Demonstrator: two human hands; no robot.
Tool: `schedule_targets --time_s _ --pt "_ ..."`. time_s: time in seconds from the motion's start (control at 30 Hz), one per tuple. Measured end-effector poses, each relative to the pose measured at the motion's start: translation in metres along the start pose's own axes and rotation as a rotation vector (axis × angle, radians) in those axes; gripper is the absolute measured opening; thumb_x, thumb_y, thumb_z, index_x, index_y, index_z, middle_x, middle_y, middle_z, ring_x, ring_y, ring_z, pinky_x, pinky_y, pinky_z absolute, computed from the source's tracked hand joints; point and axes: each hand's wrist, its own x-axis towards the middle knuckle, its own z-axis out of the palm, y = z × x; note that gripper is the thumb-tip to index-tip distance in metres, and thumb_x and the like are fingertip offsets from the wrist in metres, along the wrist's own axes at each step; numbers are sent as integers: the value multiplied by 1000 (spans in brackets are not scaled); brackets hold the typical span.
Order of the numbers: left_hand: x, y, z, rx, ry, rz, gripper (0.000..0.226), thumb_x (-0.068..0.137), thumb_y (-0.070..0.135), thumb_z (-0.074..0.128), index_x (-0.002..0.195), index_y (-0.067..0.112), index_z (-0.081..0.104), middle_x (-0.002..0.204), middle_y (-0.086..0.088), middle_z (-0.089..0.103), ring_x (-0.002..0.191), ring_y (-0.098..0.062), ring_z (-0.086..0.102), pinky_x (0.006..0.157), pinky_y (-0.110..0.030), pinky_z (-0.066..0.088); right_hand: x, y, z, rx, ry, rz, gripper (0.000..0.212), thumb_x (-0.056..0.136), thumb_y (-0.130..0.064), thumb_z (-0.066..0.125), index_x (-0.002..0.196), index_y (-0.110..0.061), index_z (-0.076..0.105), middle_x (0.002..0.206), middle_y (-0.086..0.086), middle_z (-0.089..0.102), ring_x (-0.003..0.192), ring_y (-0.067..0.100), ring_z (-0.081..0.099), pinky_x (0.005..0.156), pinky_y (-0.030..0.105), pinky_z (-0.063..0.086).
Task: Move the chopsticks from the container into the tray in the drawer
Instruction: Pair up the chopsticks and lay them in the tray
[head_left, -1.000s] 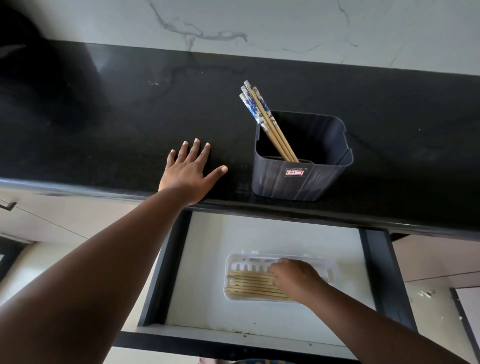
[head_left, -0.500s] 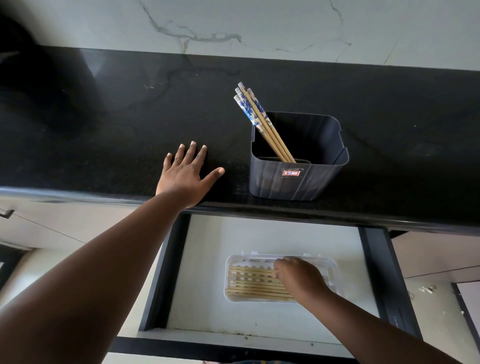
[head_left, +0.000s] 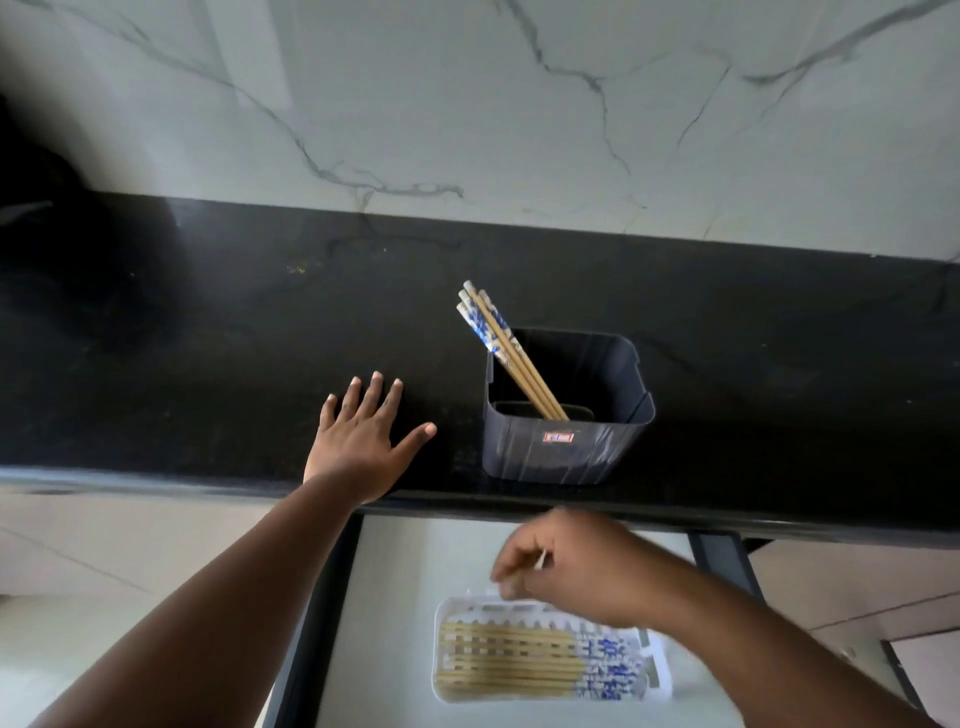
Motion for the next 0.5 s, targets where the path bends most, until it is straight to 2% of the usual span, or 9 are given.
schedule_targets --time_s 0.07,0.13,0.23,0.27,0.37,0.43,0.5 --pt "0 -1 2 -1 7 -1 98 74 86 -1 154 30 7 163 3 -1 148 -18 -8 119 -41 -4 -5 -30 -36 177 97 -112 9 74 -38 72 82 -42 73 76 -14 74 62 -3 63 61 18 51" --pt "0 -1 2 -11 15 -2 98 74 86 -2 154 30 7 162 3 -1 148 -18 -9 119 -41 -5 1 -45 -71 295 287 -163 10 77 -28 73 79 -37 75 72 -8 74 59 2 65 58 20 54" --pt "0 -1 1 -23 17 -4 98 74 86 -1 154 31 6 162 4 -3 148 -17 -11 119 -41 -5 29 -43 -107 231 540 -56 6 81 -21 73 79 -27 74 71 0 73 63 9 68 64 28 58" --pt "0 -1 1 -25 16 -6 98 74 86 -2 154 30 6 162 4 -4 148 -17 -11 119 -41 -6 41 -38 -113 178 567 9 5 81 -21 74 81 -26 72 72 -1 72 66 10 67 65 30 56" --pt "-1 0 1 -29 18 -10 99 72 86 -4 154 31 4 162 5 -6 147 -16 -13 119 -41 -7 71 -22 -115 65 533 208 15 80 -28 75 91 -29 66 90 -5 69 77 12 64 61 24 46" --pt "-1 0 1 -38 19 -10 99 72 86 -6 154 31 2 161 5 -8 147 -15 -15 119 -40 -8 83 -14 -111 81 478 262 21 81 -29 74 98 -31 61 97 -4 66 83 13 63 62 26 47" --pt "-1 0 1 -37 22 -13 99 72 86 -6 154 31 2 161 5 -9 146 -15 -16 119 -40 -9 91 -10 -108 125 447 261 21 83 -26 71 97 -33 57 99 -3 65 87 13 62 63 27 46"
